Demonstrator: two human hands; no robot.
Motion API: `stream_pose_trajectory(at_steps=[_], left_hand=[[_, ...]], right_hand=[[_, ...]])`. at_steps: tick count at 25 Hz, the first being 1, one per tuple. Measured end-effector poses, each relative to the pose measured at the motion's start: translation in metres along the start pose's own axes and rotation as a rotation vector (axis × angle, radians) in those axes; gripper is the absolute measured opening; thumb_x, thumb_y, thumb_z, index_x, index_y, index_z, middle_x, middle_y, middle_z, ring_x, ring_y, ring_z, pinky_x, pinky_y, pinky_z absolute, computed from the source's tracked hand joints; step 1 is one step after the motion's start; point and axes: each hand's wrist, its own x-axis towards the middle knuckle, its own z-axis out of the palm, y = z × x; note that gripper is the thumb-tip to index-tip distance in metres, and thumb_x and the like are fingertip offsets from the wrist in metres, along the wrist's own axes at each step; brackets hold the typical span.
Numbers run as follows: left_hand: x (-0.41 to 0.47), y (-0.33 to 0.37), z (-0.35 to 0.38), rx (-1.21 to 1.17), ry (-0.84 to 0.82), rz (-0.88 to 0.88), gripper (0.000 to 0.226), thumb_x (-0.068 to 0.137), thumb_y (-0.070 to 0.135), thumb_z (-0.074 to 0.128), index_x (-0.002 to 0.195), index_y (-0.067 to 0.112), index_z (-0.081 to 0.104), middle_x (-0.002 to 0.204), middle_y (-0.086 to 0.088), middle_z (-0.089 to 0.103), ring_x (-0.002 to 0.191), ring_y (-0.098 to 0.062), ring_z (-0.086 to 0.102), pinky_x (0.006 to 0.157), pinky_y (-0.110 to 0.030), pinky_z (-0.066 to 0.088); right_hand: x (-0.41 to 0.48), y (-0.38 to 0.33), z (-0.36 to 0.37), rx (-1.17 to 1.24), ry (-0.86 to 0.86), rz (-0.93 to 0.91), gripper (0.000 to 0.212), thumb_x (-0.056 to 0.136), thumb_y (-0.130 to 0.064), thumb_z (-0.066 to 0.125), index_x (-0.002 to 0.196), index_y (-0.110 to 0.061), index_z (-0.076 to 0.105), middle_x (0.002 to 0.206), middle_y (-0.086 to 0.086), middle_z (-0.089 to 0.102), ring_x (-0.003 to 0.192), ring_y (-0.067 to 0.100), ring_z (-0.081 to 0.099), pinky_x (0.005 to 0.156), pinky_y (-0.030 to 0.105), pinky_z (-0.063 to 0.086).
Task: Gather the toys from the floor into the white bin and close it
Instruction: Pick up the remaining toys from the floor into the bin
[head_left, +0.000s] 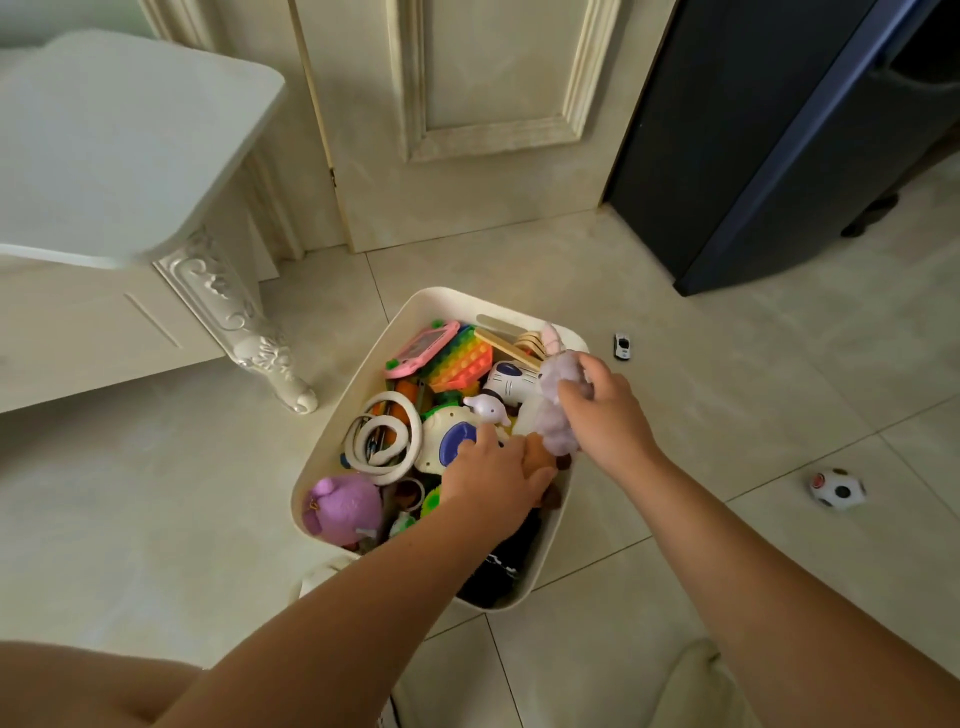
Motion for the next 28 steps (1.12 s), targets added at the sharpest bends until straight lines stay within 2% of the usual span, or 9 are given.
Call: stream_pose_trajectory(at_steps=[4, 8, 10, 15, 18, 20, 22, 25, 28], left_hand=[[0.001, -0.006, 0.003, 0.149, 0.059, 0.013, 0.054, 0.099, 0.054, 0.023, 0.136, 0.016, 0.037, 0.128, -0.009, 0.039, 0.112, -0.027, 0.046, 0.079, -0.038, 0.045], [0.002, -0.009, 0.013, 0.045, 0.1, 0.008, 0.052, 0.099, 0.054, 0.026, 0.135, 0.018, 0.035, 0.125, -0.006, 0.041, 0.109, -0.025, 0.045, 0.077, -0.036, 0.043], [0.001, -0.015, 0.014, -0.005, 0.117, 0.016, 0.053, 0.098, 0.056, 0.027, 0.137, 0.02, 0.036, 0.128, -0.005, 0.04, 0.112, -0.025, 0.044, 0.08, -0.038, 0.044], [0.006, -0.029, 0.013, -0.045, 0.098, 0.045, 0.054, 0.097, 0.055, 0.028, 0.139, 0.022, 0.038, 0.129, -0.002, 0.039, 0.116, -0.024, 0.043, 0.09, -0.04, 0.046], [0.001, -0.027, -0.001, -0.169, -0.031, 0.062, 0.052, 0.097, 0.05, 0.037, 0.141, 0.023, 0.037, 0.134, -0.004, 0.039, 0.125, -0.027, 0.042, 0.098, -0.046, 0.044], [0.006, -0.027, -0.021, -0.224, -0.11, 0.05, 0.049, 0.095, 0.04, 0.047, 0.139, 0.018, 0.043, 0.137, -0.007, 0.044, 0.125, -0.029, 0.046, 0.099, -0.046, 0.045], [0.018, -0.022, -0.041, -0.197, -0.101, -0.082, 0.04, 0.096, 0.027, 0.049, 0.132, 0.012, 0.052, 0.139, -0.008, 0.049, 0.126, -0.026, 0.049, 0.103, -0.039, 0.043], [0.023, 0.004, -0.049, -0.273, 0.153, -0.09, 0.043, 0.094, 0.02, 0.05, 0.137, 0.015, 0.05, 0.149, -0.01, 0.038, 0.132, -0.029, 0.042, 0.104, -0.04, 0.04], [0.016, 0.049, -0.048, -0.371, 0.418, 0.14, 0.033, 0.094, 0.016, 0.045, 0.123, 0.021, 0.061, 0.129, -0.005, 0.056, 0.113, -0.026, 0.053, 0.09, -0.035, 0.042]], right_hand=[[0.002, -0.015, 0.02, -0.047, -0.097, -0.232, 0.041, 0.091, -0.022, 0.058, 0.13, -0.03, 0.051, 0.121, -0.007, 0.044, 0.106, 0.013, 0.049, 0.088, 0.03, 0.044], [0.025, -0.031, 0.047, -0.236, -0.043, -0.509, 0.03, 0.083, -0.004, 0.06, 0.112, -0.015, 0.061, 0.127, 0.004, 0.051, 0.119, 0.022, 0.046, 0.098, 0.029, 0.038], [0.037, -0.029, 0.061, -0.348, -0.151, -0.582, 0.03, 0.084, 0.0, 0.056, 0.109, -0.013, 0.065, 0.14, 0.005, 0.043, 0.132, 0.023, 0.035, 0.106, 0.026, 0.029], [0.042, -0.019, 0.082, -0.672, -0.373, -0.457, 0.036, 0.099, -0.014, 0.041, 0.131, -0.021, 0.055, 0.16, 0.0, 0.014, 0.15, 0.023, -0.001, 0.12, 0.034, 0.01], [0.038, -0.034, 0.066, -0.377, -0.479, -0.296, 0.042, 0.098, -0.008, 0.038, 0.134, -0.018, 0.055, 0.157, 0.005, 0.021, 0.148, 0.026, 0.013, 0.117, 0.035, 0.017], [0.026, -0.042, 0.049, -0.004, -0.375, -0.18, 0.04, 0.093, -0.002, 0.039, 0.122, -0.016, 0.064, 0.142, 0.005, 0.046, 0.133, 0.024, 0.042, 0.103, 0.028, 0.036], [0.013, -0.04, 0.021, 0.122, -0.168, -0.138, 0.041, 0.091, 0.001, 0.039, 0.113, -0.018, 0.067, 0.127, 0.0, 0.058, 0.117, 0.018, 0.054, 0.089, 0.021, 0.038], [-0.007, -0.01, -0.028, 0.094, 0.036, -0.092, 0.041, 0.093, -0.001, 0.038, 0.105, -0.025, 0.068, 0.118, -0.005, 0.057, 0.104, 0.011, 0.053, 0.08, 0.021, 0.04], [-0.007, 0.039, -0.068, 0.141, 0.172, 0.007, 0.043, 0.091, 0.002, 0.037, 0.105, -0.022, 0.069, 0.125, 0.002, 0.062, 0.104, 0.015, 0.058, 0.072, 0.02, 0.041]])
